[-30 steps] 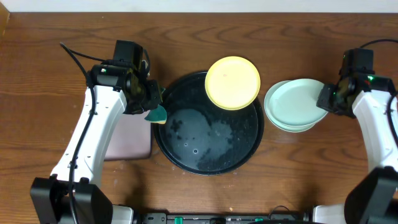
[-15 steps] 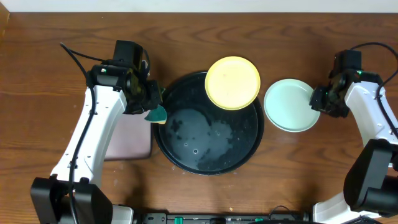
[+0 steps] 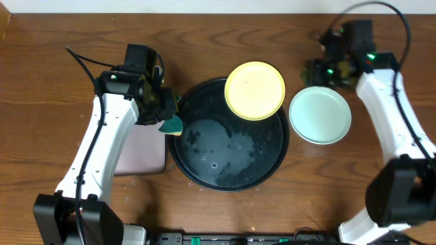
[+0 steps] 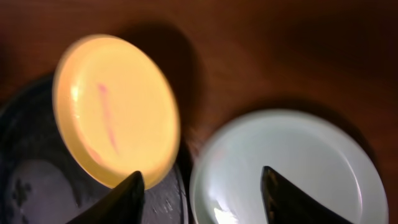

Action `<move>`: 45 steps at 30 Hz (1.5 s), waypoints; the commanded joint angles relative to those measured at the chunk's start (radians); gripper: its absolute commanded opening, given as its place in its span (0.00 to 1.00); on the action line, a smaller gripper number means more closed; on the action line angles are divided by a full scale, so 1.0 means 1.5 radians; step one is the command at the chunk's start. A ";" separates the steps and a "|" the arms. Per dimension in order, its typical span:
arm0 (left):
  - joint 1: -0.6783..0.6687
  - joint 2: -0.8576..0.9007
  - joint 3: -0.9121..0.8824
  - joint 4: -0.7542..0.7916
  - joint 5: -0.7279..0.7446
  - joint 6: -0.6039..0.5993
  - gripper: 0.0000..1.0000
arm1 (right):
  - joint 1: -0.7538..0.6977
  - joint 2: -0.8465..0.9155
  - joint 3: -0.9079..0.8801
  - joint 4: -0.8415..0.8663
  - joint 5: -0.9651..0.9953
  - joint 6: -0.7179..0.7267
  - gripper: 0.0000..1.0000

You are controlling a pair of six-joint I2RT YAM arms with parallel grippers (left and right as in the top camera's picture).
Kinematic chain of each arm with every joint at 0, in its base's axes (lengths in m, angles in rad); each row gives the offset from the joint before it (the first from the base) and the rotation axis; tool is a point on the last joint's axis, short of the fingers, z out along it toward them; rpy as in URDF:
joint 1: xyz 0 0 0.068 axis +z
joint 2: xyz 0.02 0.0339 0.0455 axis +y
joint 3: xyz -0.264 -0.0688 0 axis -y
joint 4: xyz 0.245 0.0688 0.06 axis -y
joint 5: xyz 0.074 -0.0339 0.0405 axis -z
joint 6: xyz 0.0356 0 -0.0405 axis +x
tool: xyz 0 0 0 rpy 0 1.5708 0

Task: Clean dirty plates on tray and stack at the side
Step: 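Stack the mint plate on the first mint plate and release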

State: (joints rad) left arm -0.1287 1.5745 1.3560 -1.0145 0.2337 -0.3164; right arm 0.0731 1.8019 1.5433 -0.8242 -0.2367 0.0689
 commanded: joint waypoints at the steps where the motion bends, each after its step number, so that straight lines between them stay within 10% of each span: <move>1: 0.001 -0.008 0.000 -0.001 -0.002 0.006 0.07 | 0.032 0.067 0.050 0.001 0.015 -0.048 0.61; 8: 0.001 -0.008 0.000 -0.001 -0.002 0.006 0.07 | 0.051 0.176 0.106 0.006 -0.002 -0.079 0.61; 31: 0.001 -0.008 0.000 -0.001 -0.002 0.006 0.07 | 0.076 0.262 0.104 0.007 -0.010 -0.066 0.01; 45: 0.001 -0.008 0.000 -0.001 -0.002 0.006 0.07 | 0.097 0.189 0.105 -0.103 -0.117 -0.009 0.01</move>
State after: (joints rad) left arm -0.1287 1.5745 1.3560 -1.0145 0.2337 -0.3164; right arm 0.1921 2.1628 1.6829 -0.9535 -0.3450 0.0372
